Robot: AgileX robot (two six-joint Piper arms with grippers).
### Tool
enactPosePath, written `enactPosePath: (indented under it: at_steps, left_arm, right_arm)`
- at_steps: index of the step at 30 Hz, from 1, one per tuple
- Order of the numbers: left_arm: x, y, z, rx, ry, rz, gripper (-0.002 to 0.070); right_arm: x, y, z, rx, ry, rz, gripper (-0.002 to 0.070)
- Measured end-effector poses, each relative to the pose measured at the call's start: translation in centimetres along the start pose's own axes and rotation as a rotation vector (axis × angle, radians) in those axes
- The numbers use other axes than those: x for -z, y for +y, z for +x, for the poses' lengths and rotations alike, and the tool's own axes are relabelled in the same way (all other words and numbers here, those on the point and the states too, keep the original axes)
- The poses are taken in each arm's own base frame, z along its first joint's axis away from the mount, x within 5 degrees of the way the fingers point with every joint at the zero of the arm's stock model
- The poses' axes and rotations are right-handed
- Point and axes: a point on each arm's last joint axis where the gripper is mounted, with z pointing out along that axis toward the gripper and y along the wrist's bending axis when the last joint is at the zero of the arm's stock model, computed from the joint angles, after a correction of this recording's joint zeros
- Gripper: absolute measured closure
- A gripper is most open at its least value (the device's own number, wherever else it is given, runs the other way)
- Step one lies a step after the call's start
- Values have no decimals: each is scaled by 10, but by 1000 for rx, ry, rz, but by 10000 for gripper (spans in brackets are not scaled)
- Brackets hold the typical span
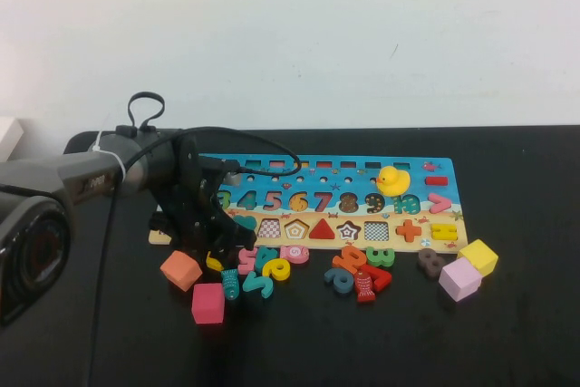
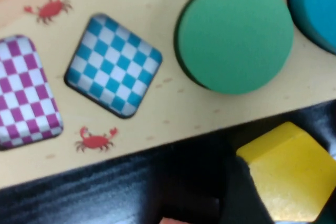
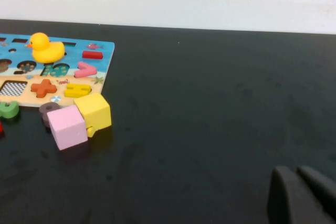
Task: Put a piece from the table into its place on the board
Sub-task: Pick up the "Pentagon", then place the "Pentagon" into the hole of the Pentagon
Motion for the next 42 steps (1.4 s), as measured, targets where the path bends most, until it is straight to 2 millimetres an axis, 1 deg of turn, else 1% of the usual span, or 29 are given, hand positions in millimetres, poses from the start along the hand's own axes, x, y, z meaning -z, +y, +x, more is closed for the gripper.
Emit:
enactPosePath:
  at_steps: [5,8,10,12,15,17,20,25,27,30,32,35,42]
  left_arm:
    - [4,-1,2,-34,55,8,361]
    - [15,-3,-1,-68,91,17,361]
    - [32,-6,-6,-91,92,24,361]
    - [55,-10,-15,-115,71,29,361]
    - [85,-16,-26,-138,43,56,361]
    - [97,-22,-32,-169,17,78,361]
    - [105,-36,-37,-214,-16,97,361]
    - [102,-77,-40,-331,-93,103,361]
    - [95,-97,-39,-376,-118,102,361]
    - [80,-118,-38,-428,-145,100,361]
    - [70,-123,-38,-443,-149,95,361]
    - [58,-124,-41,-426,-142,89,361]
    - [39,-108,-46,-320,-116,59,361]
  right_arm:
    - [0,0,0,0,0,0,657]
    - [0,0,0,0,0,0,657]
    - [0,0,0,0,0,0,658]
    - [0,0,0,0,0,0,657]
    - [0,0,0,0,0,0,657]
    - [0,0,0,0,0,0,657]
    - [0,0,0,0,0,0,657]
    - [0,0,0,0,0,0,657]
    - [0,0,0,0,0,0,657]
    - [0,0,0,0,0,0,657]
    - [0,0,0,0,0,0,657]
    - [0,0,0,0,0,0,657]
    - [0,0,0,0,0,0,657]
